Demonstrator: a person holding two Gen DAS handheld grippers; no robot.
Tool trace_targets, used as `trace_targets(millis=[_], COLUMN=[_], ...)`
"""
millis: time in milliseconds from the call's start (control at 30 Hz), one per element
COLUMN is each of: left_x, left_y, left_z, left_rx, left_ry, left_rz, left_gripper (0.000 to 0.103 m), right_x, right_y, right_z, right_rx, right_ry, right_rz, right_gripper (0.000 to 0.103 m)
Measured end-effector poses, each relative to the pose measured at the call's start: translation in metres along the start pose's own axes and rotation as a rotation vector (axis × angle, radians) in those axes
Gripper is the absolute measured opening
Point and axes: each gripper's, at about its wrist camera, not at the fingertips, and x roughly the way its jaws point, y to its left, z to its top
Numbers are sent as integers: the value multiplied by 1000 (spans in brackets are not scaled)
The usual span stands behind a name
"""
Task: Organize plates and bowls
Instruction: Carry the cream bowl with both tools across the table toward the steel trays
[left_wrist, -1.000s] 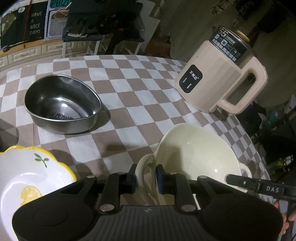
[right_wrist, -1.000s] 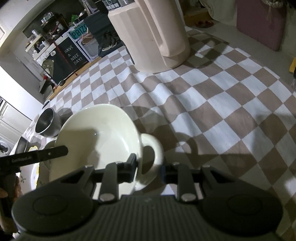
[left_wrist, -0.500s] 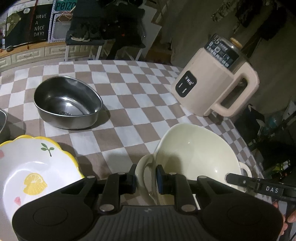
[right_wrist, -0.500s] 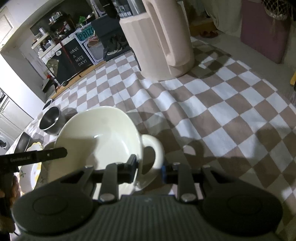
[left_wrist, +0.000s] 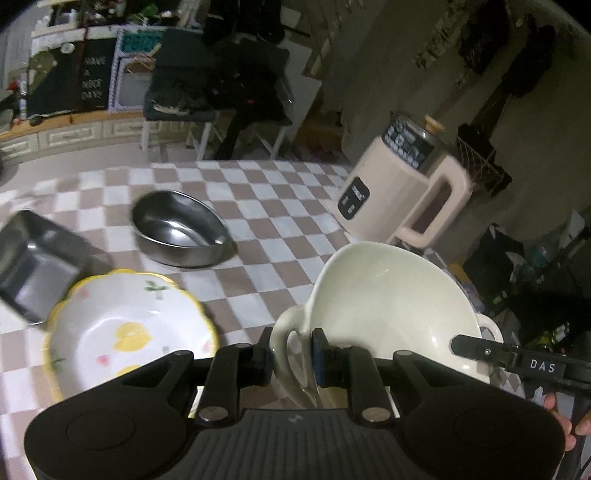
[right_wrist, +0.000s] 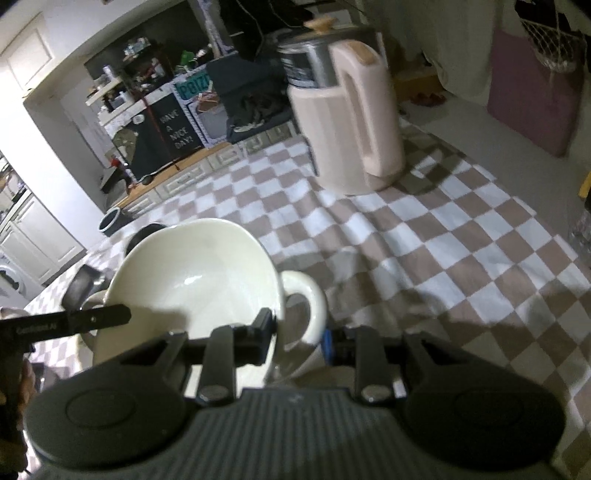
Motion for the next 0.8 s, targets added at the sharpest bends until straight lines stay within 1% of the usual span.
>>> trace_targets(millis=[100, 200, 333, 433, 633, 800], left_x=[-30, -62, -100, -131, -189, -222], left_y=[8, 20, 37, 50, 78, 98], left_z=[-5, -13, -24, -34, -62, -88], left_rx=[-15, -43, -77, -102, -161, -203], left_ry=[-38, -69, -93, -126, -189, -212], left_rz=[25, 45, 88, 118, 160, 180], left_gripper=[21, 21, 21, 21, 21, 21], right_x=[-6, -12, -17, -22, -32, -33], right_y=[16, 36, 62, 83, 124, 148], right_z=[-4, -7, -14, -20, -36, -46], right_rx=[-6, -37, -88, -113, -182, -225], right_ry=[-10, -20, -29, -28, -34, -25], right_rz=[32, 69, 122, 163, 239, 285], right_gripper=[31, 31, 31, 31, 30, 28])
